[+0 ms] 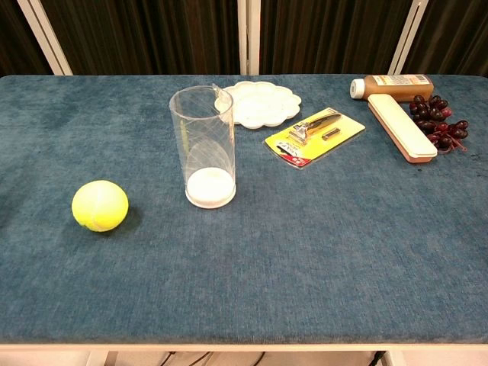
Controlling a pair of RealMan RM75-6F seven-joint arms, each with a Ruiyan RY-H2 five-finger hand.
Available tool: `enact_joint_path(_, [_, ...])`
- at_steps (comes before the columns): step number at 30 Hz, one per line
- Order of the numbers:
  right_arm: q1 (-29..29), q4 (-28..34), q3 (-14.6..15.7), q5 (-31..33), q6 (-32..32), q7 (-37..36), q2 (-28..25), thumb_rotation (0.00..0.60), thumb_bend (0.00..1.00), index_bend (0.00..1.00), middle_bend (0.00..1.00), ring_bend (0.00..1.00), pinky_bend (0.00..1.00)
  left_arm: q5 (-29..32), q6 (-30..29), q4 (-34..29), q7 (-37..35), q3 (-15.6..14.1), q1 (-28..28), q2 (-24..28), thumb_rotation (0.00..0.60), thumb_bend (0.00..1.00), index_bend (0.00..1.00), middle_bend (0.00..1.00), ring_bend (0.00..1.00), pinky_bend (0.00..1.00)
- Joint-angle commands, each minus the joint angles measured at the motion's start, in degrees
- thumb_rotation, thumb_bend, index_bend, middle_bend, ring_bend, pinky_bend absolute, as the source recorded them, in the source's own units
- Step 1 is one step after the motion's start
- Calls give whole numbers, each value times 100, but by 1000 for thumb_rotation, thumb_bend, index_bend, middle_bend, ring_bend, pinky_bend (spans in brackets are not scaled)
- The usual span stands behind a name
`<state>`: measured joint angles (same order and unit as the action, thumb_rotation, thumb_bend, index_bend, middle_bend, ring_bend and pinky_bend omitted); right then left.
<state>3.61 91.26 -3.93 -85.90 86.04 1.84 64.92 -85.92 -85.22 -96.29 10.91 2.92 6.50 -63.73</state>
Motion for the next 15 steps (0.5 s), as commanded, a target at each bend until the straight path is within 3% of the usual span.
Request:
enact_joint_path(1, [0,-2,-8,-4,13,-3,3,600,220,0,0,0,0,-3,-3,-4,0,5,4,6,600,157,67,15,0,0])
enact_joint_path(9, [-19,3,-8,-30,57,-23,-7,600,221,0,0,0,0,-101,-9,-40,-28,-28,17,6,600,157,67,15,0,0])
enact_joint_path(15, [7,54,-75,11,63,-19,-56,600,221,0,0,0,0,-317,455,-267,1,-37,367,45,600,157,67,15,0,0])
